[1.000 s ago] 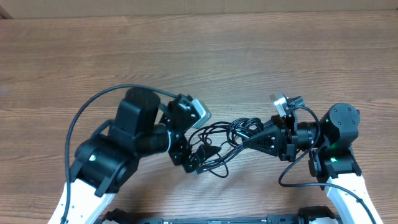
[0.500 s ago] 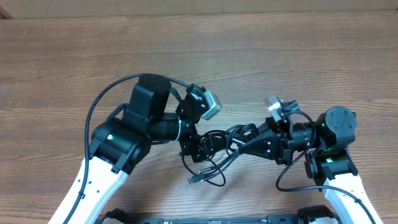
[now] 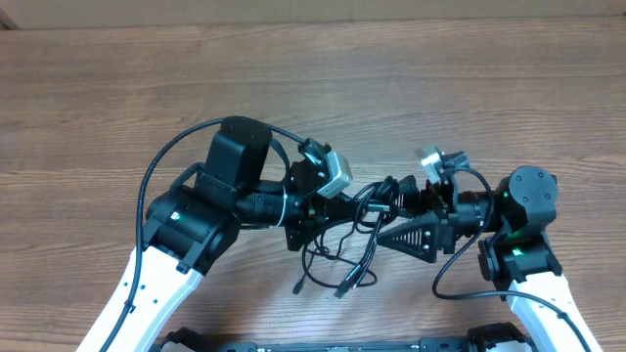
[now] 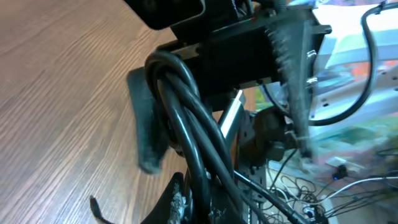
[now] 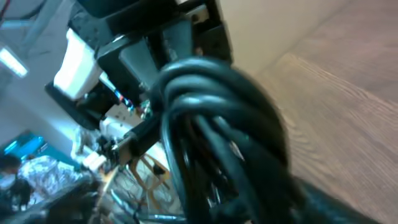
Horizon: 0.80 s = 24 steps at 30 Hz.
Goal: Untangle cables
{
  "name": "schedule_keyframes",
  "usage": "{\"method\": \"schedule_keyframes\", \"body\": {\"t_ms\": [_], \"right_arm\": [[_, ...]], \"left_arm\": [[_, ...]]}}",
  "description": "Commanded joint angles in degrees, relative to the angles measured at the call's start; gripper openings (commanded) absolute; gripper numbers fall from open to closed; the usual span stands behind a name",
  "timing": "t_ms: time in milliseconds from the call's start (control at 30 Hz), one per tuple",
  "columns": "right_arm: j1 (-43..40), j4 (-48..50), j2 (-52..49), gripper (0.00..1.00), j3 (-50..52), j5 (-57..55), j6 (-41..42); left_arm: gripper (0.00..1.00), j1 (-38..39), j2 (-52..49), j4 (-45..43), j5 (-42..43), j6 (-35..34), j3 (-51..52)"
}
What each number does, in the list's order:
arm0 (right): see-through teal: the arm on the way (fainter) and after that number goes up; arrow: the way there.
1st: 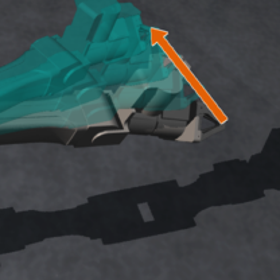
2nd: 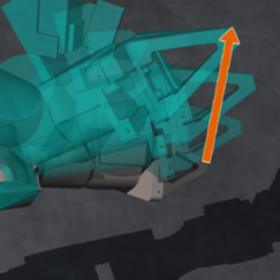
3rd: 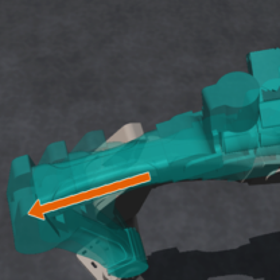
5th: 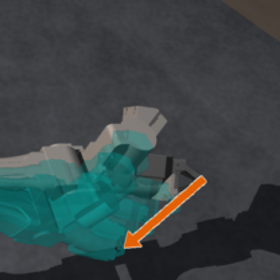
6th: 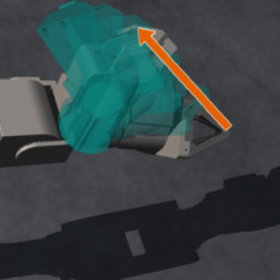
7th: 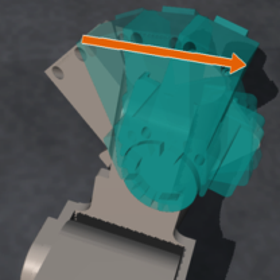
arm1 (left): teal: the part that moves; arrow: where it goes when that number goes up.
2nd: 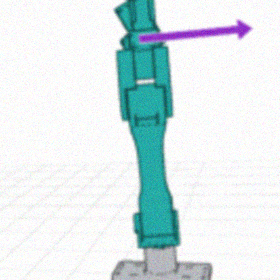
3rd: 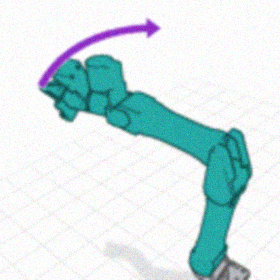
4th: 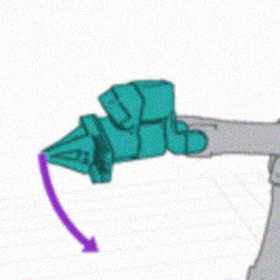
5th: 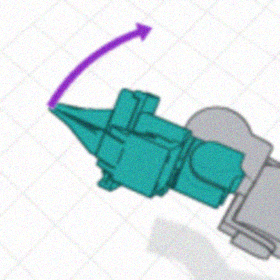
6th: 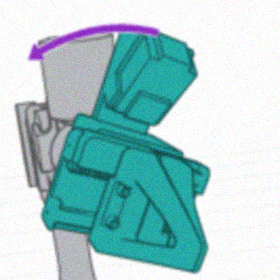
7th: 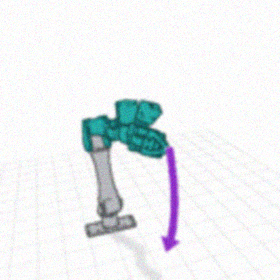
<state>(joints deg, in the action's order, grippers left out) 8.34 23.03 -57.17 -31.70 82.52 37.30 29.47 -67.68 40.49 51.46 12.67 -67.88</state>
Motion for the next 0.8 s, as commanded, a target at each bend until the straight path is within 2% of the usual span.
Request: {"method": "schedule_keyframes", "body": {"t_ms": [0, 67, 100, 200, 300, 367, 533, 700, 767], "right_arm": [[0.26, -1.97, 0.46, 1.0, -0.52, -4.66, 0.63], [0.26, -4.94, 0.46, 1.0, -0.52, -7.87, 0.24], [0.26, -9.03, 0.46, 1.0, -0.52, -12.02, -1.73], [0.11, -20.61, 0.46, 1.0, -0.52, -23.19, -6.4], [-1.4, -24.3, 0.48, 1.0, -0.52, -25.49, -8.7], [-2.62, -25.68, 0.48, 1.0, -0.52, -26.1, -8.9], [-4.85, -36.02, 2.08, 1.0, -0.63, -36.44, -10.88], [-4.83, -52.26, 14.05, 1.0, -3.43, -56.28, -11.32], [-4.83, -57.42, 17.77, 1.0, -5.31, -61.2, -12.17]], "left_arm": [[0.04, -0.28, 0.07, -0.26, -5.09, 1.44, -0.66], [0.04, -0.33, 0.33, -0.2, -8.79, -0.24, -0.66], [0.04, -0.33, 0.94, -0.15, -13.18, -2.86, -0.66], [0.04, -0.35, 2.4, 0.44, -17.44, -3.54, -0.66], [0.04, -1.62, 5.31, 2.62, -21.7, -3.52, -0.66], [0.04, -3.1, 7.02, 3.3, -21.66, -3.48, -0.66], [0.04, -5.49, 10.64, 3.85, -20.63, -1.42, -0.66], [0.04, -5.46, 10.69, 5.07, -11.63, 5.49, -0.66], [0.04, -5.46, 10.69, 4.76, -4.92, 10.23, -0.66]]}}
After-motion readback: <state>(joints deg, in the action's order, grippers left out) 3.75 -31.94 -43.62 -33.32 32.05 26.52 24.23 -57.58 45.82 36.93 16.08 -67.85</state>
